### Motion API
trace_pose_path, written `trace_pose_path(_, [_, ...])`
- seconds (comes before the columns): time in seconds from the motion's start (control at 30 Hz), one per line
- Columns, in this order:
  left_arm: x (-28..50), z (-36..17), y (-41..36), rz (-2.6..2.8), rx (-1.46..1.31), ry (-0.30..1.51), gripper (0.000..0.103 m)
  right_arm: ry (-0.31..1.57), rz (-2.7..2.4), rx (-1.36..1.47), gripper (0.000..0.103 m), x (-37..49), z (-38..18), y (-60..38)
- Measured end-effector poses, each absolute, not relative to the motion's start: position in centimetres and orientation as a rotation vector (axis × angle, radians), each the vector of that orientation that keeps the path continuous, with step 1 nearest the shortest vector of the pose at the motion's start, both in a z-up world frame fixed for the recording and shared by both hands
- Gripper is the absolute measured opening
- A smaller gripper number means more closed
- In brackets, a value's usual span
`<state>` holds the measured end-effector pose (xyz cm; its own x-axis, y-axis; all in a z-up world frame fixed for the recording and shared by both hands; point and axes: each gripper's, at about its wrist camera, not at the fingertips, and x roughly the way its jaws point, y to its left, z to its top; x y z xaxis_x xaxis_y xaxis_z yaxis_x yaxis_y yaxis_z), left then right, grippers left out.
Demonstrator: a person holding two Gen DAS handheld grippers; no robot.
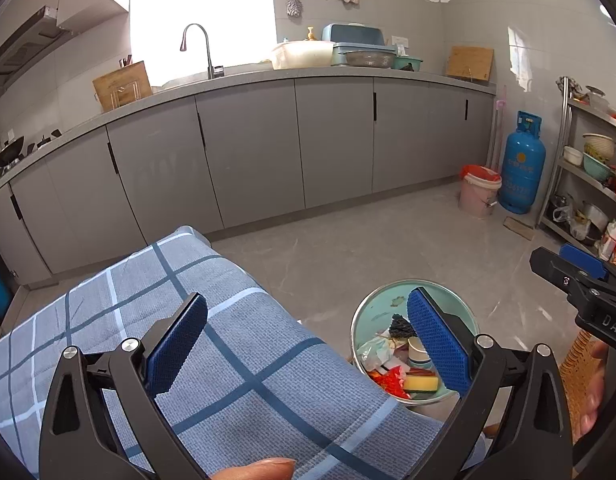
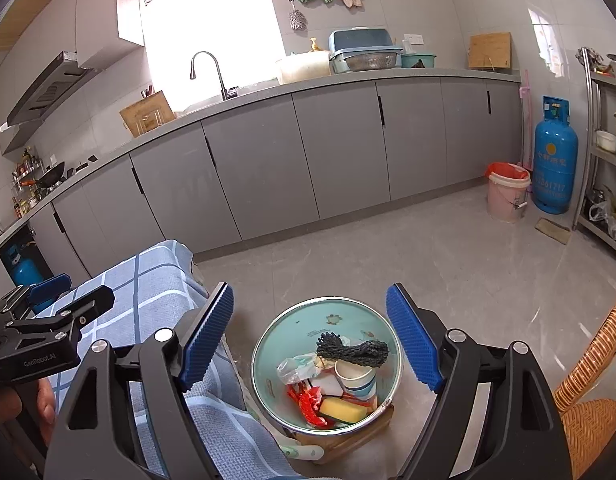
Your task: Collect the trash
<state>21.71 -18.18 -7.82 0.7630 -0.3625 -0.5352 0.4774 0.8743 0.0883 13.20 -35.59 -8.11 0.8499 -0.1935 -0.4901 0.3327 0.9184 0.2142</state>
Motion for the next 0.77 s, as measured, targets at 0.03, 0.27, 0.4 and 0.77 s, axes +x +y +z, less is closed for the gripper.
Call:
trace_pose_path(0.03, [21.73, -7.83, -18.19, -0.460, 0.229, 0.532, 0.099, 0.481, -0.281, 0.299, 0.079, 13.22, -8.05, -35.50])
trace_pose_path(0.27, [21.47, -7.92, -18.24, -0.434, 0.258, 0.506, 0.099, 0.482, -0.281, 0.298, 0.079, 13.13, -8.02, -35.59])
trace_pose_path(0.4, [21.24, -7.88, -18.32, -0.431, 0.263, 0.499, 0.099, 0.484, -0.281, 0.300, 0.079, 13.01, -8.05, -35.50])
trace_pose_path(0.77, [20.98, -7.71, -18.23, -0.473, 0.257, 0.510, 0.099, 0.485, -0.283, 0.295, 0.082, 12.83, -8.10, -35.33])
